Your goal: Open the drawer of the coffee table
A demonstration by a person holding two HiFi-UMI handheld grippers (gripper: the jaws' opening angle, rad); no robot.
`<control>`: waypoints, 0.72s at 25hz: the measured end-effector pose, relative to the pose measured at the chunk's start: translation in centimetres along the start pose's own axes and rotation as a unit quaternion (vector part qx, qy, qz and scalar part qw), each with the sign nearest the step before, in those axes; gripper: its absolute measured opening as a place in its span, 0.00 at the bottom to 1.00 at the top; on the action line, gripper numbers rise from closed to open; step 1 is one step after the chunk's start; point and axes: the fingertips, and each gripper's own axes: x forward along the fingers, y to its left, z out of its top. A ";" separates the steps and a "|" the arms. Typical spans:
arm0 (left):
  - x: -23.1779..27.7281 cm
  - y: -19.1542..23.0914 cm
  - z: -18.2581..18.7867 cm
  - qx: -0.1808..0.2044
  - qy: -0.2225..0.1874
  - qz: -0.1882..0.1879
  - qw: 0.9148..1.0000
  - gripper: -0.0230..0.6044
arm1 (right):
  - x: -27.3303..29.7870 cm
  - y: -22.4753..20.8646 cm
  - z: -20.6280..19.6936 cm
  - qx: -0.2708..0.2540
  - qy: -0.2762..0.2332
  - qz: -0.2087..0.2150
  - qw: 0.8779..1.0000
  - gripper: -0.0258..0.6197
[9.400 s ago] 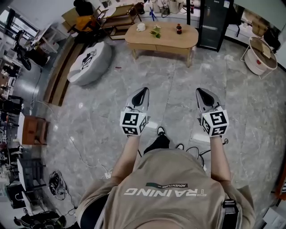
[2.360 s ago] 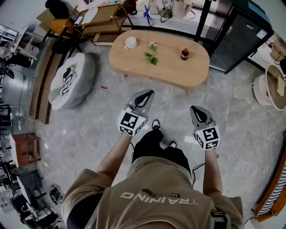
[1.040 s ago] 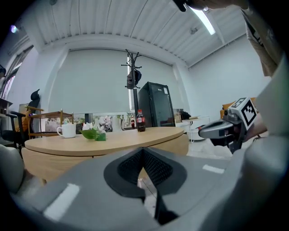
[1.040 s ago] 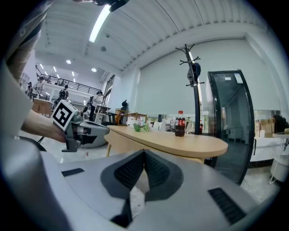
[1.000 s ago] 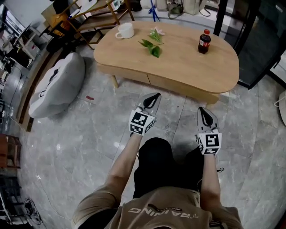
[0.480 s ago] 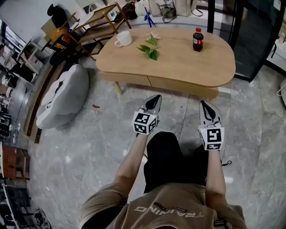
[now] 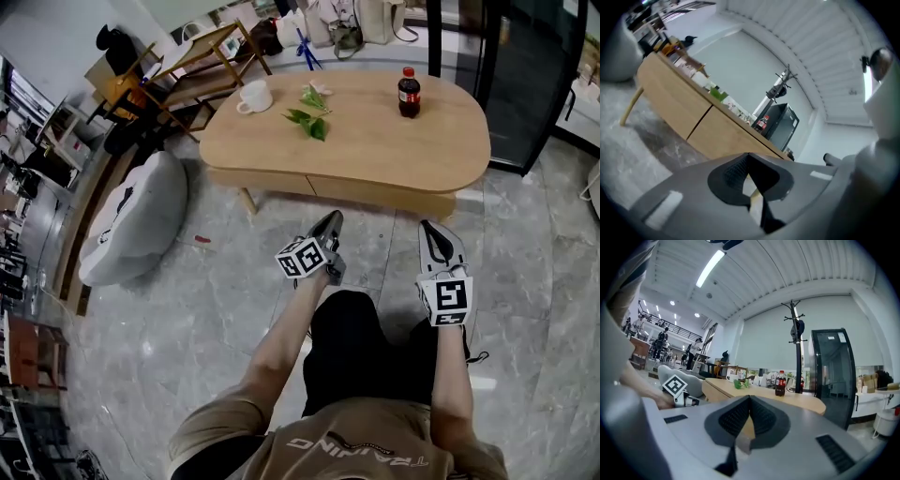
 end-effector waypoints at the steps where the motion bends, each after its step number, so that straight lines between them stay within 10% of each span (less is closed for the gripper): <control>1: 0.3 0.7 -0.4 -0.046 -0.009 -0.007 0.999 0.05 | 0.1 0.1 -0.1 -0.002 0.001 0.003 1.000 0.05; 3: 0.8 2.0 -0.9 -0.177 -0.044 -0.026 0.983 0.05 | 0.3 0.0 -0.1 0.004 0.000 0.006 1.000 0.05; 5: 1.2 4.0 -1.5 -0.332 -0.099 -0.049 0.937 0.05 | 0.5 -0.1 -0.2 0.018 -0.003 0.006 1.000 0.05; 7: 1.5 5.4 -2.2 -0.405 -0.132 -0.064 0.902 0.05 | 0.7 -0.1 -0.4 0.023 -0.004 0.008 1.000 0.05; 18: 3.9 8.6 -2.3 -0.369 -0.188 -0.093 0.906 0.08 | 1.6 0.4 -1.7 0.004 0.013 0.010 1.000 0.05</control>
